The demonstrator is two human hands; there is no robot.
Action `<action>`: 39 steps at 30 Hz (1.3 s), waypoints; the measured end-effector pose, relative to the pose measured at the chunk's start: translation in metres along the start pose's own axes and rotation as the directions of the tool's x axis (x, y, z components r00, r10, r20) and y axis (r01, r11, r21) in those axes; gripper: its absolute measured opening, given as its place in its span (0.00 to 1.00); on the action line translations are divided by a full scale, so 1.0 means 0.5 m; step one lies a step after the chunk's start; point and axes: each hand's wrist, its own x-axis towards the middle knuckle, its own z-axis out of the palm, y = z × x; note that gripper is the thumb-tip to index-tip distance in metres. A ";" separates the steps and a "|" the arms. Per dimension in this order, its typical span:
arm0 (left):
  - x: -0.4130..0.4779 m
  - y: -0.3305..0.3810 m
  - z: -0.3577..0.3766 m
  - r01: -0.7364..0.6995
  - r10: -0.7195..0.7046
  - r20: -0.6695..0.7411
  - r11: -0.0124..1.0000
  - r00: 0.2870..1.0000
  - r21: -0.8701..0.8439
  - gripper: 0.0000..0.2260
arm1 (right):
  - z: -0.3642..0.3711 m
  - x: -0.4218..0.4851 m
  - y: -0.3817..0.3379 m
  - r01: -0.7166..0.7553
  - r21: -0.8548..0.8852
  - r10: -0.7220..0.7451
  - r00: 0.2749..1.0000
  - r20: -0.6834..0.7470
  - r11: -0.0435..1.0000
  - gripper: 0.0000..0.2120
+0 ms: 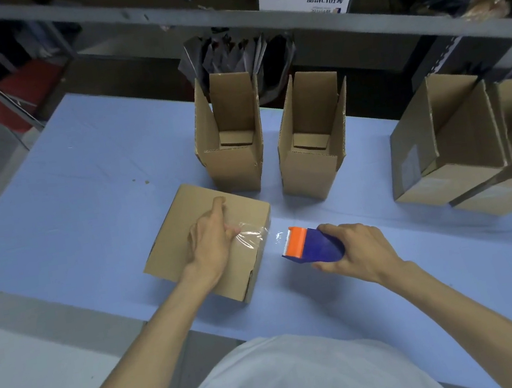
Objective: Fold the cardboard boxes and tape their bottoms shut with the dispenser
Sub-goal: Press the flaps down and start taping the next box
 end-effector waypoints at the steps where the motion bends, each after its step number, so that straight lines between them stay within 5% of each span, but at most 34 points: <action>1: 0.002 0.004 -0.001 0.014 -0.015 0.007 0.998 1.000 0.066 0.24 | -0.001 0.003 -0.001 0.003 -0.014 -0.002 1.000 0.003 1.000 0.23; 7: -0.001 0.028 -0.003 0.087 -0.094 0.007 0.946 0.996 0.311 0.30 | 0.006 0.031 -0.012 0.023 -0.093 -0.016 0.997 0.074 0.995 0.26; 10: 0.002 0.005 -0.011 0.097 -0.088 -0.060 0.981 0.994 0.170 0.29 | 0.012 0.045 -0.022 0.029 -0.109 -0.018 0.995 0.094 0.994 0.27; 15: -0.015 0.011 0.024 -0.191 0.195 0.000 0.963 0.981 -0.191 0.13 | 0.021 0.068 -0.051 0.007 -0.134 0.008 0.994 0.112 0.991 0.24; 23: 0.005 -0.002 0.036 -0.032 0.046 0.041 0.952 0.998 -0.305 0.15 | 0.020 0.106 -0.115 0.082 -0.375 -0.017 0.984 0.175 0.923 0.09; 25: 0.002 0.000 0.037 -0.057 0.077 0.056 0.954 0.995 -0.294 0.16 | 0.024 0.087 -0.100 0.036 -0.321 0.009 0.990 0.138 0.946 0.13; 29: -0.018 0.004 0.037 -0.272 0.275 0.067 0.960 0.959 -0.062 0.15 | -0.008 0.061 -0.078 -0.099 -0.151 0.089 0.993 -0.074 0.984 0.18; 31: -0.030 0.006 0.041 -0.440 0.422 0.135 0.883 0.897 0.166 0.13 | -0.013 0.049 -0.069 -0.097 -0.097 0.087 0.991 -0.103 0.990 0.21; 34: -0.029 0.012 0.046 -0.524 0.437 0.292 0.735 0.851 0.429 0.10 | -0.017 0.030 -0.056 -0.138 -0.068 0.130 0.984 -0.119 0.988 0.22; 37: -0.024 0.040 0.046 -0.548 0.374 0.406 0.646 0.834 0.531 0.10 | -0.024 0.005 -0.045 -0.155 0.025 0.157 0.976 -0.151 0.988 0.23; 39: -0.019 0.053 0.043 -0.488 0.375 0.337 0.789 0.864 0.374 0.16 | -0.037 -0.013 -0.040 -0.077 0.108 0.100 0.969 -0.227 0.991 0.24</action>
